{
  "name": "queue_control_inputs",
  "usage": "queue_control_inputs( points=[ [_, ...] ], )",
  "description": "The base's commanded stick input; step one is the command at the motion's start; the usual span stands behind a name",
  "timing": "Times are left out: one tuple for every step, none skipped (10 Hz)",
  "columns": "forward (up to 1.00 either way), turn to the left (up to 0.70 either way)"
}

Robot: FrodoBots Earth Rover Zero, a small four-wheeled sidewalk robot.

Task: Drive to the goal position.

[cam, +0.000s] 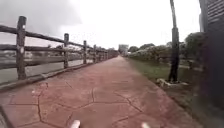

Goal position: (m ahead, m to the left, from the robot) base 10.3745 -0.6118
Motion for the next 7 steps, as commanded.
queue_control_inputs(
  points=[
    [0.7,0.02],
    [0.7,0.02],
    [0.7,0.02],
    [0.7,0.02],
    [0.7,0.02],
    [0.7,0.02],
    [0.7,0.02]
  ],
)
